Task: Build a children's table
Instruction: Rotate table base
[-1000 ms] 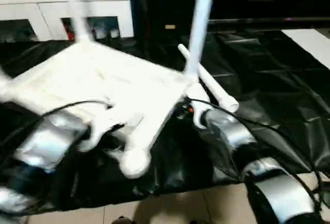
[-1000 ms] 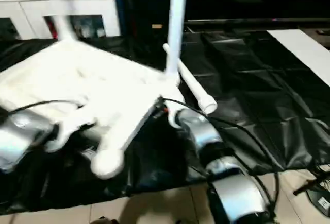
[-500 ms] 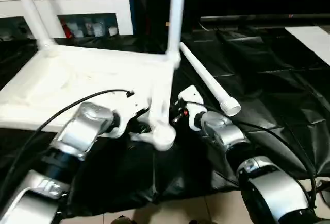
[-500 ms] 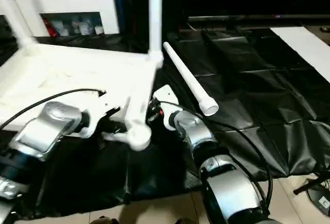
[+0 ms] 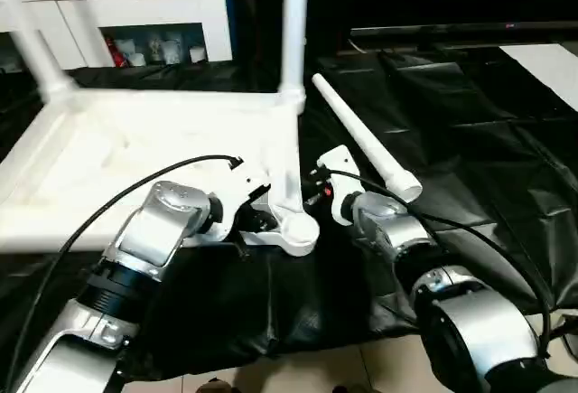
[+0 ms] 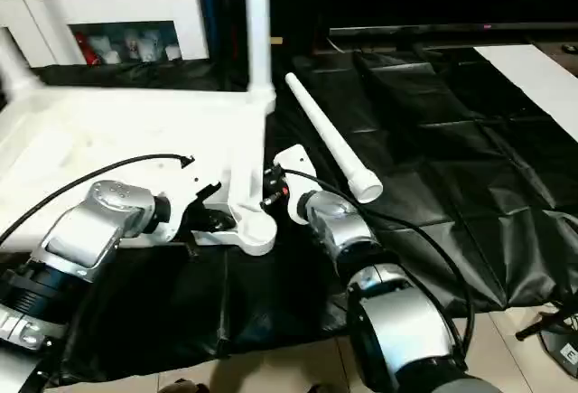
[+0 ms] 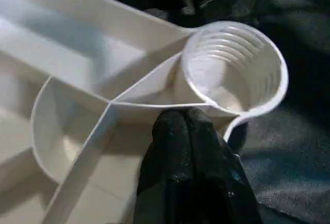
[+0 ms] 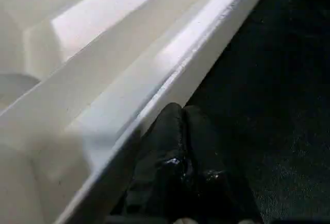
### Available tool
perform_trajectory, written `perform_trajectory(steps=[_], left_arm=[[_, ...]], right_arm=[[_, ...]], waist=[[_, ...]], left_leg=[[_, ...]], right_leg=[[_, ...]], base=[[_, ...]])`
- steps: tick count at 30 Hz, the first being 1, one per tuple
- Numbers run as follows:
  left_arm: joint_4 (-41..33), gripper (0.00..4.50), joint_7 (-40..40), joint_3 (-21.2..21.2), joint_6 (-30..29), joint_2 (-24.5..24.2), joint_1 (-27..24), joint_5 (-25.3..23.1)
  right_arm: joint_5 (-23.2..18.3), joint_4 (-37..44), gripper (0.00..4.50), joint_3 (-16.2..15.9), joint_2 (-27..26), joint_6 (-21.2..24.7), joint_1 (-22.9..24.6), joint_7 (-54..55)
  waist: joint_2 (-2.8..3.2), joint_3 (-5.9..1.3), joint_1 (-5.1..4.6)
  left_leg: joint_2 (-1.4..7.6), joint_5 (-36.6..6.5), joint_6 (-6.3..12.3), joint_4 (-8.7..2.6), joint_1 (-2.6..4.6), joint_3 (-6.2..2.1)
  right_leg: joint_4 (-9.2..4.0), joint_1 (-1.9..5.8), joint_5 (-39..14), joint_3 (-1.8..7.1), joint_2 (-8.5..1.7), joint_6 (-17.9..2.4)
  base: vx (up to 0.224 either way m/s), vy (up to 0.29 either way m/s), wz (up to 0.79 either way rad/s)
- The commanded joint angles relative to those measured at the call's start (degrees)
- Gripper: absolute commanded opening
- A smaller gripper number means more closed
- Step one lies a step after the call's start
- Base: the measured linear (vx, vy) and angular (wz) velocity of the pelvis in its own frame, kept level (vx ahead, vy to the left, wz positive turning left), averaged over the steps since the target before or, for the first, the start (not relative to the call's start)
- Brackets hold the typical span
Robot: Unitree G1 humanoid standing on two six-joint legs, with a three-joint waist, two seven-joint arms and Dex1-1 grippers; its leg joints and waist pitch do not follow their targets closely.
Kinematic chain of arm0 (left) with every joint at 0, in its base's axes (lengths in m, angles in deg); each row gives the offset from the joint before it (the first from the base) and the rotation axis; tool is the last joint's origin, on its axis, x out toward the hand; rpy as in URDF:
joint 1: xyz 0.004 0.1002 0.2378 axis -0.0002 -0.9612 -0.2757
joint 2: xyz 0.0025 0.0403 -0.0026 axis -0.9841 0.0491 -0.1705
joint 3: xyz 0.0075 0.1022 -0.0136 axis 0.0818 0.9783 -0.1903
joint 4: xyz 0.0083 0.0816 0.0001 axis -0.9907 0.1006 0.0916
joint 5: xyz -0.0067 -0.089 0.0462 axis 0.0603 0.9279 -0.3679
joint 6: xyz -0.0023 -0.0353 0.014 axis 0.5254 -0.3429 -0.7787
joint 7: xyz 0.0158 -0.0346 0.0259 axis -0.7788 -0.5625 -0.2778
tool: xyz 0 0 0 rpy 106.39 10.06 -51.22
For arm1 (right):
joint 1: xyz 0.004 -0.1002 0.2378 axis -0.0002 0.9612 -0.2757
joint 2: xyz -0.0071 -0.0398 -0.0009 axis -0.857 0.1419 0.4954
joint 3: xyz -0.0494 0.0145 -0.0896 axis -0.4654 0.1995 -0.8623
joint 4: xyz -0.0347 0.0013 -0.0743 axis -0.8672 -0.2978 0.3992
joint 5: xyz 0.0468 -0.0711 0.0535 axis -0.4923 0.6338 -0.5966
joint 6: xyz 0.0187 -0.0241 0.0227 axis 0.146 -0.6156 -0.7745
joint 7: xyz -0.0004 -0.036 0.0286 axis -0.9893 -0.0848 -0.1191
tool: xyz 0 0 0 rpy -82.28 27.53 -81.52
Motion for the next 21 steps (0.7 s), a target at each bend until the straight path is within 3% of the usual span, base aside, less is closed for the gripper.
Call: perform_trajectory(steps=[1, 7, 8, 11, 12, 21], left_arm=[[-1.0, 0.00, 0.4, 1.3, 2.1, 1.3, 0.9, 0.7], [1.4, 0.00, 4.8, -1.7, 9.0, -0.9, 1.0, -1.4], [1.6, 0.32, 4.7, -3.0, 9.1, -0.9, 1.1, -0.5], [-1.0, 0.43, 1.9, -6.1, 6.8, -3.3, 0.1, 2.6], [-2.3, 0.65, 1.1, -6.9, 6.5, -4.5, -0.6, 3.3], [-9.7, 1.28, 2.4, -10.9, 7.5, -7.4, -4.2, 5.3]], right_arm=[[0.1, 0.7, 0.04, -0.9, -2.8, -2.6, -2.3, 0.3], [-0.3, 0.0, 0.04, 2.3, 0.9, -1.1, -3.7, 6.2], [-1.0, 0.2, 0.00, 3.1, 1.5, -1.1, -4.0, 5.6], [-2.1, 0.4, 0.38, 4.9, 4.4, -2.1, -6.0, 5.0], [-2.2, 0.1, 0.40, 5.1, 5.6, -1.8, -6.9, 4.5], [2.4, -3.7, 1.25, 3.1, 11.3, 1.2, -11.7, 7.6]], waist=[[0.83, -4.56, 0.40], [0.77, -4.46, 0.81], [0.81, -4.41, 0.76], [0.76, -4.46, 0.89], [0.88, -4.41, 0.92], [0.67, -4.20, 1.08]], left_leg=[[0.38, -15.4, 0.42, -3.30, 0.52, 0.11], [0.46, -16.3, 0.10, -3.39, 0.77, 0.17], [0.43, -16.8, 0.03, -3.40, 0.78, 0.21], [0.36, -16.9, -0.17, -3.32, 0.90, 0.26], [0.32, -16.9, -0.20, -3.28, 0.79, 0.25], [0.23, -18.2, -0.32, -3.20, 0.55, 0.22]], right_leg=[[-2.82, 3.67, -8.5, 1.64, -2.26, -14.9], [-2.94, 3.37, -10.1, 1.67, -2.12, -13.3], [-2.98, 3.37, -10.5, 1.68, -2.11, -13.2], [-2.88, 3.34, -10.8, 1.71, -2.12, -13.1], [-2.83, 3.29, -10.7, 1.68, -2.04, -13.1], [-2.97, 3.19, -13.5, 1.56, -2.09, -12.9]], base=[[0.000, 0.000, 0.00], [0.000, 0.000, 0.00], [0.000, 0.000, 0.00], [0.000, 0.000, 0.00], [0.000, 0.000, 0.00], [0.000, 0.000, 0.00]])
